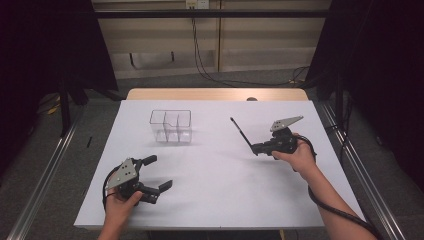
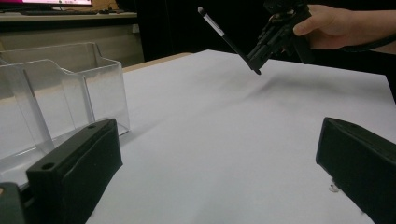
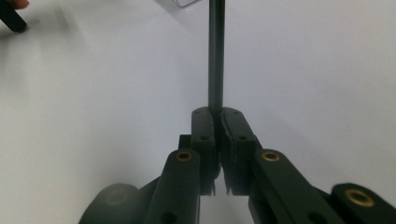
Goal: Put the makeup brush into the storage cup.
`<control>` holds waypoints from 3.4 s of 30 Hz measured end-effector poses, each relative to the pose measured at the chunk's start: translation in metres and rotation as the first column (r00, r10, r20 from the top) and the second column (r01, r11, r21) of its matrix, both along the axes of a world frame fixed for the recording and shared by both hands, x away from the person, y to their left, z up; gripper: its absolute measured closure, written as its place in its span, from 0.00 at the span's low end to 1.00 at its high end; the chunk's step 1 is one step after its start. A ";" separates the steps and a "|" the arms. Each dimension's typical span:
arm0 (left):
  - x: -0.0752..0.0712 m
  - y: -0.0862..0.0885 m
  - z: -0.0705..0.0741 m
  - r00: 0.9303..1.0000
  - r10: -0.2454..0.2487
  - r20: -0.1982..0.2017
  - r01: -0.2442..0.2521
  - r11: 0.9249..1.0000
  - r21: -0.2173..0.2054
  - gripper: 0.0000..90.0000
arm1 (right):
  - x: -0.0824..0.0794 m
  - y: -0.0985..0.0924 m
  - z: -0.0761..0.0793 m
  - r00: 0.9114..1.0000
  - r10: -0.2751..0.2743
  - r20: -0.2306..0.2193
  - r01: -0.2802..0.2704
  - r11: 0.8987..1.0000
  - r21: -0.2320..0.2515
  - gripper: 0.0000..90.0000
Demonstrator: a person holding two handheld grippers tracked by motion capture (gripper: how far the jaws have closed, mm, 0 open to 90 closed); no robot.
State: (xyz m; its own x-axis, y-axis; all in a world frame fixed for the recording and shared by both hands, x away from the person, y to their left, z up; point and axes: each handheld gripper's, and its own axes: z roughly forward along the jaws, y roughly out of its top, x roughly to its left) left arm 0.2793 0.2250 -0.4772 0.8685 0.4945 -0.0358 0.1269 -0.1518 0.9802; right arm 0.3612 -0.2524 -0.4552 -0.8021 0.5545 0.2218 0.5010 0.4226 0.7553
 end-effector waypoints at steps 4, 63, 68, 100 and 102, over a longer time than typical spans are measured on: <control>0.000 -0.001 0.000 1.000 0.002 -0.005 -0.003 1.000 -0.010 0.00 | -0.004 -0.004 -0.002 1.000 -0.020 0.020 0.019 0.999 0.028 0.94; 0.002 -0.010 0.007 1.000 -0.010 -0.007 0.009 1.000 -0.027 0.00 | -0.043 0.023 -0.010 0.992 -0.012 0.125 -0.025 0.957 0.288 0.94; 0.004 -0.012 0.008 1.000 -0.011 -0.014 0.010 1.000 -0.028 0.00 | -0.044 0.029 -0.011 0.992 0.000 0.127 -0.037 0.956 0.291 0.94; 0.014 -0.031 0.014 0.998 -0.035 -0.046 0.033 0.999 -0.038 0.00 | -0.056 0.047 -0.015 0.990 0.062 0.127 -0.100 0.944 0.314 0.94; 0.015 -0.033 0.014 0.998 -0.036 -0.050 0.034 0.999 -0.039 0.00 | -0.056 0.047 -0.015 0.990 0.065 0.128 -0.103 0.944 0.313 0.94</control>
